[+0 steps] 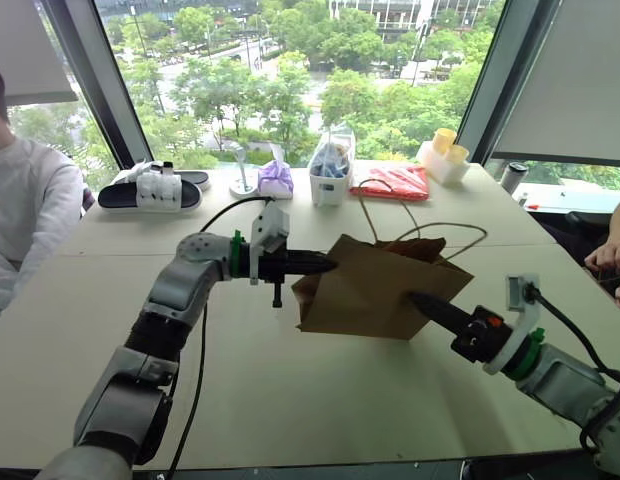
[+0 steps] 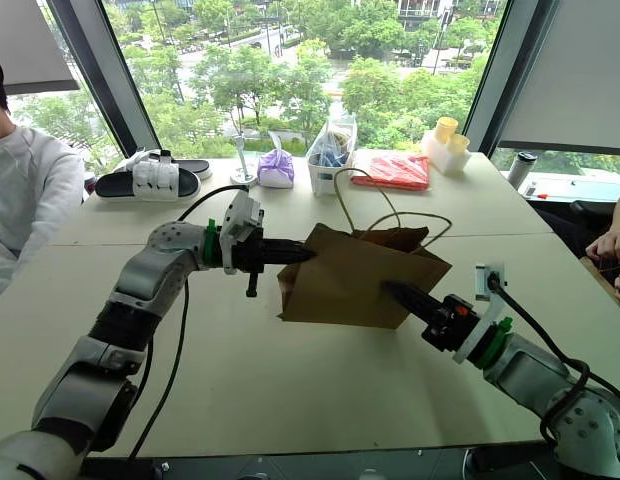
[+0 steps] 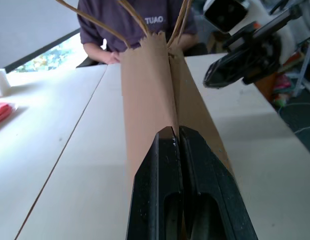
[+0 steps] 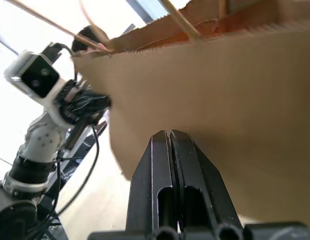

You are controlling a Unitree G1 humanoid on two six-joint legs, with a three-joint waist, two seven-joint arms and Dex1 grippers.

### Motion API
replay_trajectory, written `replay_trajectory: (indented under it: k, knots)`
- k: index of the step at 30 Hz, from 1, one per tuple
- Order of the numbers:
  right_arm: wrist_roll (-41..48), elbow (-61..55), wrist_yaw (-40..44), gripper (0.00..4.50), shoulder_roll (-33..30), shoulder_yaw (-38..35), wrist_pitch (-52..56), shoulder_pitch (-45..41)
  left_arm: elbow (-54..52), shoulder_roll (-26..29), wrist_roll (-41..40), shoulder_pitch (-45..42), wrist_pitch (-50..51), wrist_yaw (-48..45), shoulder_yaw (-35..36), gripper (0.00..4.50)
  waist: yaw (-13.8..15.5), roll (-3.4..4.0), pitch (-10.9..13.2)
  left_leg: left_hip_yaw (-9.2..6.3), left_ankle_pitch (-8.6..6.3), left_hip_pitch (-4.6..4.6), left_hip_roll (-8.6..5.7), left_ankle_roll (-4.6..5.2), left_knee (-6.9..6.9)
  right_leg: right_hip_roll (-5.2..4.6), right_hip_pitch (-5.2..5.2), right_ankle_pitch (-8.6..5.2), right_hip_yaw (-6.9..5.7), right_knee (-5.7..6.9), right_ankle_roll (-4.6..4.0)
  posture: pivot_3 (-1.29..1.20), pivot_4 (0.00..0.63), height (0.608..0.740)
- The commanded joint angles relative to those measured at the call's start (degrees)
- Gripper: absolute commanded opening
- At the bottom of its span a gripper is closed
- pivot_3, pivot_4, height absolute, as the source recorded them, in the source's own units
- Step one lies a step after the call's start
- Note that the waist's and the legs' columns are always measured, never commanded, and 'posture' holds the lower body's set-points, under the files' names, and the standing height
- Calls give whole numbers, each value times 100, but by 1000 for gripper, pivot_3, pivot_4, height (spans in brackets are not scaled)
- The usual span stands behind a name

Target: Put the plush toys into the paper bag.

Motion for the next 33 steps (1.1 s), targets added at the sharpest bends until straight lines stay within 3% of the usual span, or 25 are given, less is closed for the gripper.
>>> replay_trajectory:
  k: [1, 7, 8, 10, 17, 18, 22, 27, 30, 33]
  knots:
    - [416, -679, -127, 0, -6, -230, -170, 343, 1345, -105, 577, -385, -1284, -115, -9, 78, 4, -2, 1, -1, 0, -1, 0, 0, 0, 0, 0, 0, 0, -1, 0, 0, 150, 740]
    - [630, -1034, -444, 0, 31, -182, -434, 751, 2611, -325, 904, -717, -2183, -188, 173, 78, 5, -8, 3, -4, -1, -3, -1, 2, 4, -3, 1, 1, -1, -1, 3, 0, 150, 740]
    - [639, -1037, -464, 0, 21, -164, -469, 779, 2711, -349, 924, -749, -2267, -179, 202, 306, 5, -8, 3, -4, -1, -3, -1, 2, 5, -3, 1, 1, -2, 0, 3, 0, 150, 740]
    - [632, -1021, -483, 0, -5, -118, -527, 809, 2835, -377, 920, -790, -2329, -232, 268, 885, 3, -8, 3, -5, -1, -2, -1, 2, 5, -3, 3, 2, -3, 1, 4, 0, 150, 740]
    - [411, -802, -384, 0, -249, 106, -535, 594, 2305, -142, 1036, -515, -2131, 78, 416, 4184, -31, -8, 3, -6, -1, 0, 0, 2, 5, -3, -3, 2, -2, 11, 6, 0, 150, 740]
    - [298, -788, -346, 0, -313, 161, -532, 558, 1931, -19, 982, -356, -1839, 151, 462, 4474, -42, -8, 3, -7, -1, 1, 0, 2, 5, -3, -2, 2, -2, 13, 6, 0, 150, 740]
    - [-361, -804, -79, 0, -557, 262, -648, 659, -131, 545, 321, 635, 92, 674, 986, 4474, -54, -7, 2, -18, -1, 4, 5, 2, 0, 1, -14, 1, 0, 31, 6, 0, 150, 740]
    - [-943, -657, 398, 0, -845, 348, -647, 888, -2978, 1077, -908, 2615, 2710, 1759, 2016, 4474, -48, -5, 1, -25, -3, 4, 10, 4, 1, -2, -31, -1, 8, 67, 5, 0, 150, 740]
    - [-1121, -464, 623, 0, -950, 369, -610, 954, -4320, 1116, -1464, 3718, 3609, 2382, 2500, 4474, 7, -9, 2, -25, -3, 10, 20, 3, 2, -8, -19, -3, 11, 57, 4, 0, 150, 740]
    - [-1299, -241, 889, 0, -1113, 459, -503, 952, -5530, 792, -2094, 4888, 4288, 3176, 3054, 4474, 61, -8, 1, -29, -3, 10, 18, 2, 7, -9, -4, -3, 12, 40, 1, 0, 150, 740]
